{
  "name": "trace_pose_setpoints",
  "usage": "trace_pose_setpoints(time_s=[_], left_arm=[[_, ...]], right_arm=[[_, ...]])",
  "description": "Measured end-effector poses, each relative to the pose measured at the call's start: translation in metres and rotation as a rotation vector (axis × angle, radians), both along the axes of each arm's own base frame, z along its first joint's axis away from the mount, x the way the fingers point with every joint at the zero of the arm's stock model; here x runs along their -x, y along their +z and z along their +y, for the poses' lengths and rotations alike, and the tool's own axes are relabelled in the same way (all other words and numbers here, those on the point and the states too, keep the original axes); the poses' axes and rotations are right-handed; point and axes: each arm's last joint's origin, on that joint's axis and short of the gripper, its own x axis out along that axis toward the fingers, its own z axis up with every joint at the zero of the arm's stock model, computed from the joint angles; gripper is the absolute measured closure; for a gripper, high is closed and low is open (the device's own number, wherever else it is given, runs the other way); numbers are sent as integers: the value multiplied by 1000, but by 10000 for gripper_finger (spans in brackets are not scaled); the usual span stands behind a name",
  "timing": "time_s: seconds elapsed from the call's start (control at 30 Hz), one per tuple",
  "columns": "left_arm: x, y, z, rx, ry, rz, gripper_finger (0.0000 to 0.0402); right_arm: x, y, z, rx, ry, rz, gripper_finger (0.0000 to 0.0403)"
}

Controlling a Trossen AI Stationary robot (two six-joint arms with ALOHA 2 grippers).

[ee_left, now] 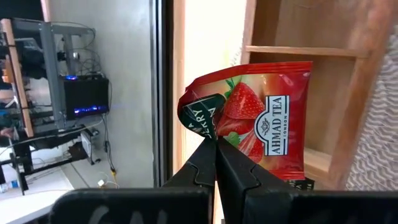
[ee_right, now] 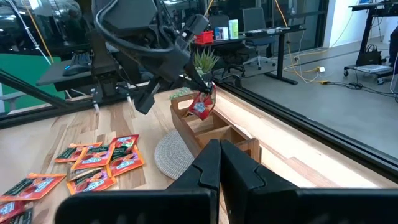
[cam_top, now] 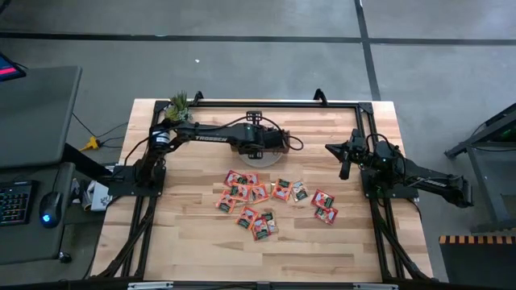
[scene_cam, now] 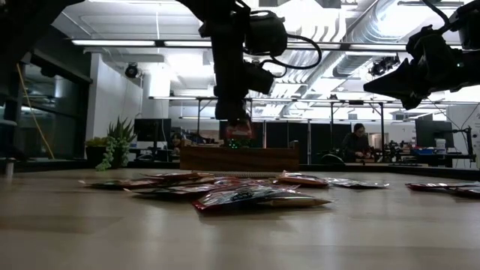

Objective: Pick & Place Tea
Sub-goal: Put the red tea bag in the middle section of the wooden organizer

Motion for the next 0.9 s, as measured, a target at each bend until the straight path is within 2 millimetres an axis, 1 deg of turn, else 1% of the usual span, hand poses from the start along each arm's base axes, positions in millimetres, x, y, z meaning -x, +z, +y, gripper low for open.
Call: trace_pose_setpoints(time_s=[0.07,0.37,0.43,0.53,0.6,0.9], left_arm=[[0,-2,2,-3,-1,-6,401],[-1,-5,1,38,-33,1,401],[-5,-14,2,42,-34,15,401],[-4,-26,1,59,-37,72,401],[-7,-25,2,48,-36,46,401],[-7,-27,2,49,-34,52,401]], right_arm=[[0,0,0,0,0,0,402],[0,0,0,0,0,0,402],[0,0,0,0,0,0,402],[0,0,0,0,0,0,402],[0,0,0,0,0,0,402],[0,0,0,-2,0,5,402]])
